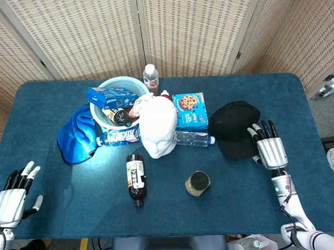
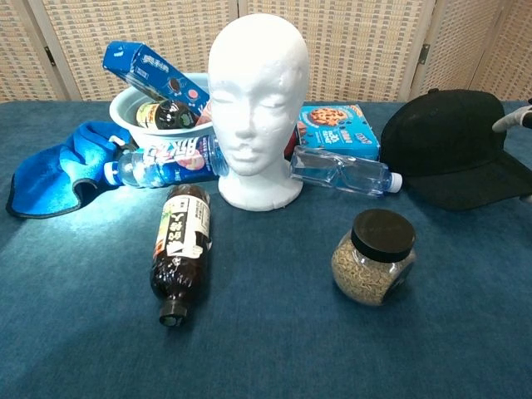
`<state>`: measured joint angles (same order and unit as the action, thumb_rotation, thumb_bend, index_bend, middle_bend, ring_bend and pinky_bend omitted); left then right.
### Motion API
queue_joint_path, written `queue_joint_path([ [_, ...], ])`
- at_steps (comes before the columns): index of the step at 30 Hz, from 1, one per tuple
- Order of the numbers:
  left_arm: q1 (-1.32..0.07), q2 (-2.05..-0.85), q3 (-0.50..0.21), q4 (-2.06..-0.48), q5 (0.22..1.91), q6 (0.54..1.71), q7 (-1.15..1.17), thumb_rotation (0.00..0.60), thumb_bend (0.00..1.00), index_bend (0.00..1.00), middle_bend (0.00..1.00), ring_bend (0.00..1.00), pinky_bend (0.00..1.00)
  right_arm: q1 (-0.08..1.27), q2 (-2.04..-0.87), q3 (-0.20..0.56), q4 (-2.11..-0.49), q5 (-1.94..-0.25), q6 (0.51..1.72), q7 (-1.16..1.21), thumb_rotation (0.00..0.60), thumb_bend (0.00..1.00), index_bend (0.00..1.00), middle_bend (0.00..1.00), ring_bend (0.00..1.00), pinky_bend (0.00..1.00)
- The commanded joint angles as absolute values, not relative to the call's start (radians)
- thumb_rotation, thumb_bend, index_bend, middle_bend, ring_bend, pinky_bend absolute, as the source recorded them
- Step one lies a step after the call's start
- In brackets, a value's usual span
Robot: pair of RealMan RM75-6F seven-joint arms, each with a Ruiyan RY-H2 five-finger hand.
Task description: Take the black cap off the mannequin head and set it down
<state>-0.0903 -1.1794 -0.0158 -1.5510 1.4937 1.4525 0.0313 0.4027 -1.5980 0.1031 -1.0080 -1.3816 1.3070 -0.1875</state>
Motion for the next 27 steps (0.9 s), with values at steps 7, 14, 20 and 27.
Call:
queue_joint_path([
  [7,-0.09,-1.177,-0.015,-1.559,1.496,1.453,0.038,0.6,0.38,0.04,0.0,0.0,0.0,0.358,-1.503,0.083,-1.143,-1.368,1.287,-0.242,0.6,0.0,0.08,0.09,0.0,0.0],
  [14,-0.091,-1.171,-0.017,-1.569,1.5,1.459,0.044,0.6,0.37,0.04,0.0,0.0,0.0,0.311,-1.445,0.082,-1.226,-1.39,1.363,-0.237,0.6,0.0,0.08,0.09,0.0,0.0],
  [20,-0.093,-1.167,-0.018,-1.577,1.501,1.458,0.049,0.6,0.37,0.04,0.0,0.0,0.0,0.262,-1.375,0.068,-1.304,-1.43,1.428,-0.159,0.6,0.0,0.12,0.17,0.08,0.12],
  [27,-0.097,-1.166,-0.018,-1.585,1.502,1.453,0.056,0.6,0.38,0.04,0.0,0.0,0.0,0.225,-1.211,-0.004,-1.416,-1.51,1.413,-0.009,0.6,0.0,0.24,0.25,0.17,0.23],
])
